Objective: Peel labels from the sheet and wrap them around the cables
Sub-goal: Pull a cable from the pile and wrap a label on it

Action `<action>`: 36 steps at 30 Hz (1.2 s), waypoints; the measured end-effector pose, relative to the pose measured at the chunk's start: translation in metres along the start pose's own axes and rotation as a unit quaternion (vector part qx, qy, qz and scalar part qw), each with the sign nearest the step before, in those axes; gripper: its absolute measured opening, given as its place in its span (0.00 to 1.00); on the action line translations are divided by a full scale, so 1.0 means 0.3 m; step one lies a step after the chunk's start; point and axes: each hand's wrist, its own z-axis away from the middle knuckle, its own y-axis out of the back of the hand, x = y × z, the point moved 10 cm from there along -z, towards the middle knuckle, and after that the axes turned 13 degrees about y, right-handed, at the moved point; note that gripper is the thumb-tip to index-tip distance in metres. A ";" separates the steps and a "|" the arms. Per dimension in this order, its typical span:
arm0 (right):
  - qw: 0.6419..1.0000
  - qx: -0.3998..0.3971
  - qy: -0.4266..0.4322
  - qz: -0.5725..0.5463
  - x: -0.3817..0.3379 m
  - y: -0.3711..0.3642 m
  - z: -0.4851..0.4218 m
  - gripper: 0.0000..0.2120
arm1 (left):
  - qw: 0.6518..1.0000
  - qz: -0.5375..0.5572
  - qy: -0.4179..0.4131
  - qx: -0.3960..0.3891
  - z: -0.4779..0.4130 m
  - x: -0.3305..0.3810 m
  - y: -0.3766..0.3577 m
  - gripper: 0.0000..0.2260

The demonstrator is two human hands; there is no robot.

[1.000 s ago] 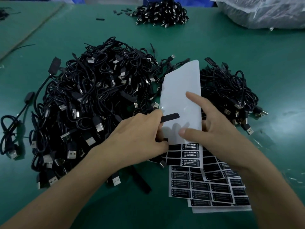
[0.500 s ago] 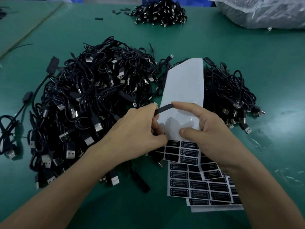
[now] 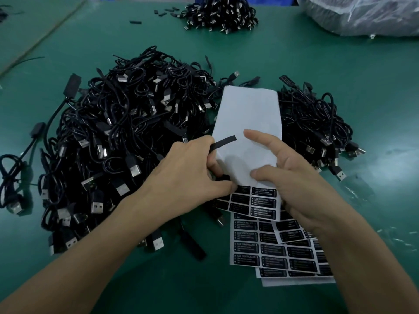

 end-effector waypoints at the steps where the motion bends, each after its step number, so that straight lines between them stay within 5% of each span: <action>1: 1.000 -0.005 0.005 0.007 -0.004 -0.005 0.000 0.31 | 1.000 0.001 0.001 -0.003 0.000 -0.001 -0.002 0.20; 17: 0.998 -0.008 0.054 0.039 -0.019 -0.022 -0.003 0.40 | 1.000 0.005 -0.002 -0.005 0.002 0.004 0.004 0.20; 31: 0.999 -0.005 0.022 0.047 0.000 -0.024 -0.002 0.39 | 1.000 0.007 0.002 -0.019 0.006 0.011 0.004 0.16; 36: 0.999 0.007 0.003 0.043 0.016 -0.012 -0.003 0.38 | 1.000 0.013 -0.002 -0.018 0.005 0.013 0.006 0.21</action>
